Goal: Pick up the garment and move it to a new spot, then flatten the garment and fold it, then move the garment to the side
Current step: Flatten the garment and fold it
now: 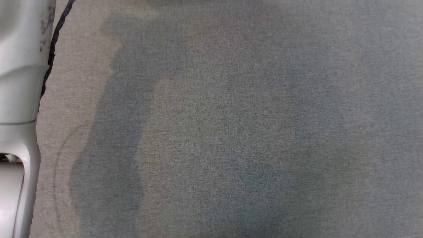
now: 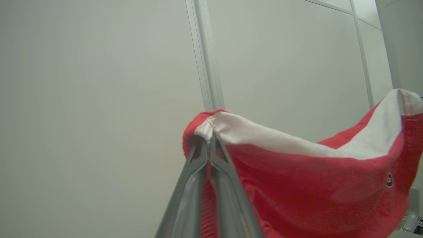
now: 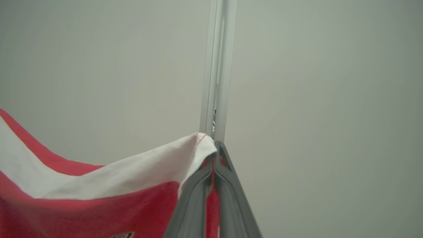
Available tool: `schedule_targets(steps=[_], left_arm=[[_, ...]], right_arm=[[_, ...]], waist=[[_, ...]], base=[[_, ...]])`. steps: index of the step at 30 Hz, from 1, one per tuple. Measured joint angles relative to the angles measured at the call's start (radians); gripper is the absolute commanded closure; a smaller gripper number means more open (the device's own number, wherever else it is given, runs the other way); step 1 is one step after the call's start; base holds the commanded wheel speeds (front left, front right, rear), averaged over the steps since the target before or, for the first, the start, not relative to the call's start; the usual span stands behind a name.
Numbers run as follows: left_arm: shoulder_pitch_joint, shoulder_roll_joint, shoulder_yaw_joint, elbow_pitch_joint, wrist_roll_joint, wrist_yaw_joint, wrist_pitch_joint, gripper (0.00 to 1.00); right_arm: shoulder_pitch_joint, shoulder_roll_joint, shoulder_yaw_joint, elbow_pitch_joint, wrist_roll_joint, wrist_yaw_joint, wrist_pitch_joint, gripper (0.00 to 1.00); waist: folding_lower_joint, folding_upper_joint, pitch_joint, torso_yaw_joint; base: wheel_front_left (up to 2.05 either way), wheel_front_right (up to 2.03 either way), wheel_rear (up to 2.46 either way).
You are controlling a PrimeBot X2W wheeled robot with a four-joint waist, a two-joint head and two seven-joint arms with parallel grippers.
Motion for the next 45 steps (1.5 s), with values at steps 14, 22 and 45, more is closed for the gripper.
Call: schedule_targets(steps=[14, 22, 45], left_arm=[[0.189, -0.073, -0.018, 0.216, -0.066, -0.007, -0.011, 1.00], [0.451, -0.092, -0.027, 0.115, -0.099, -0.007, -0.011, 1.00], [1.207, 0.026, 0.081, -0.388, -0.045, -0.007, -0.011, 1.00]], right_arm=[[0.058, 0.140, 0.157, 0.365, 0.095, 0.000, -0.069, 1.00], [0.379, 0.145, 0.105, 0.191, 0.163, 0.000, -0.072, 1.00], [1.194, 0.180, -0.052, -0.311, 0.091, 0.000, -0.073, 1.00]], waist=[[0.0000, 0.0000, 0.109, -0.003], [0.0001, 0.0000, 0.108, 0.016], [0.0000, 0.0000, -0.181, -0.002]], base=[[0.00, 0.00, 0.00], [0.00, 0.00, 0.00], [0.00, 0.00, 0.00]])
